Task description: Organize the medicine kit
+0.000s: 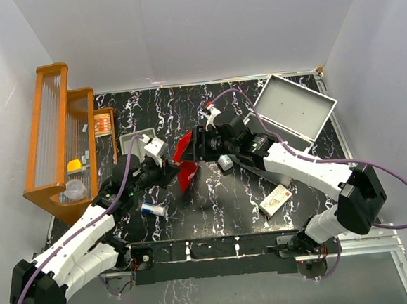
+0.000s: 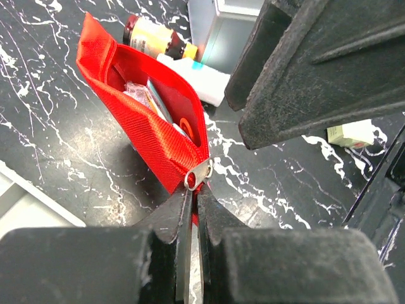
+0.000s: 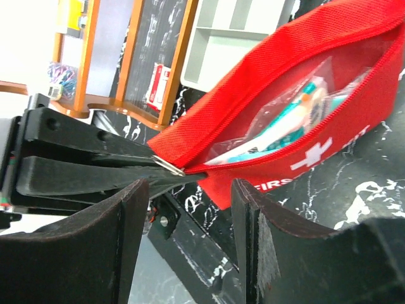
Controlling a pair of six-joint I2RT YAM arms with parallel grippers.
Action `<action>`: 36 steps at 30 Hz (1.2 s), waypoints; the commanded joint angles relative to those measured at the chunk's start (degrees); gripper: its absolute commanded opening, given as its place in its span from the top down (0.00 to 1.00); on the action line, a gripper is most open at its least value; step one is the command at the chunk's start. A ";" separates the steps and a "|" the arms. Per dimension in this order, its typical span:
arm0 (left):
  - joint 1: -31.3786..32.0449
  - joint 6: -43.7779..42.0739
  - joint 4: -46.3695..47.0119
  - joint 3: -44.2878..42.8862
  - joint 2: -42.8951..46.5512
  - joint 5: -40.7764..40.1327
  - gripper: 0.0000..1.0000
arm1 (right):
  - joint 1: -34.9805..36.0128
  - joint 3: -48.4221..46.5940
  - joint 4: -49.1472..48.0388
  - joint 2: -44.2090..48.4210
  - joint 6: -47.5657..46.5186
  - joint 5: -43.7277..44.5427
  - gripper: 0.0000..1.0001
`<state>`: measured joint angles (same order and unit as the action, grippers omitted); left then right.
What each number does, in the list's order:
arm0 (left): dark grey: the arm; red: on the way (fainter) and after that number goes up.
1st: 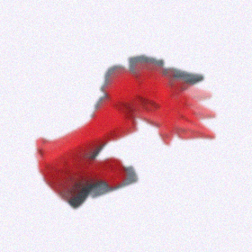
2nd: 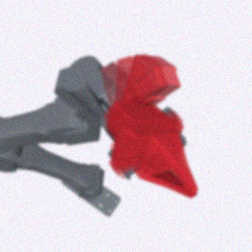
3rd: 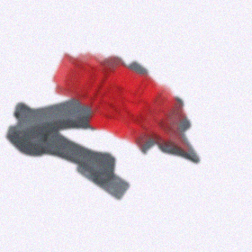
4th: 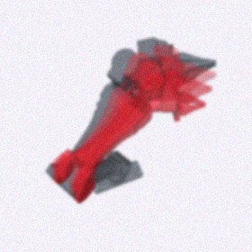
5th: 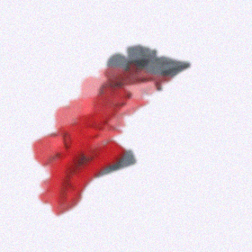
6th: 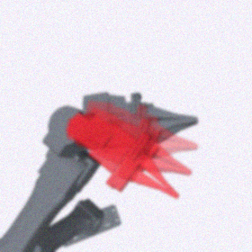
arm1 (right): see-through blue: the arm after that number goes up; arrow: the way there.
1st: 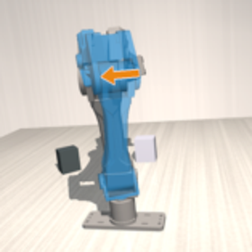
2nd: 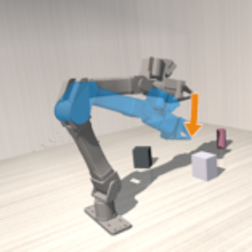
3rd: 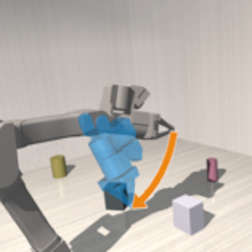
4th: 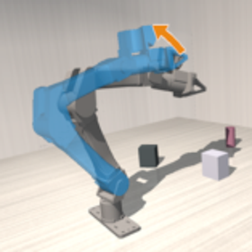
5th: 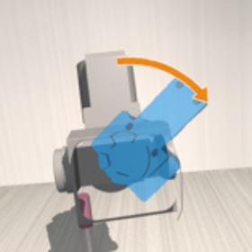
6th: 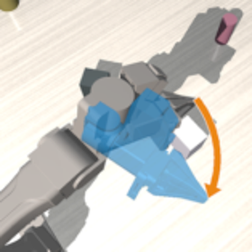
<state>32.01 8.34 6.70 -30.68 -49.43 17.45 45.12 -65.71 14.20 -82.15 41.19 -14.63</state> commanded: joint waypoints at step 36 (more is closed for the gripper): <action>0.11 -11.34 -4.47 -5.03 -1.99 -4.19 1.00 | 2.86 -6.32 16.04 -1.98 -7.54 6.12 0.50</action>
<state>32.05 -3.66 0.80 -32.93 -52.10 13.26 47.90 -72.47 32.32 -86.63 35.42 -9.32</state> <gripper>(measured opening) 0.018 0.523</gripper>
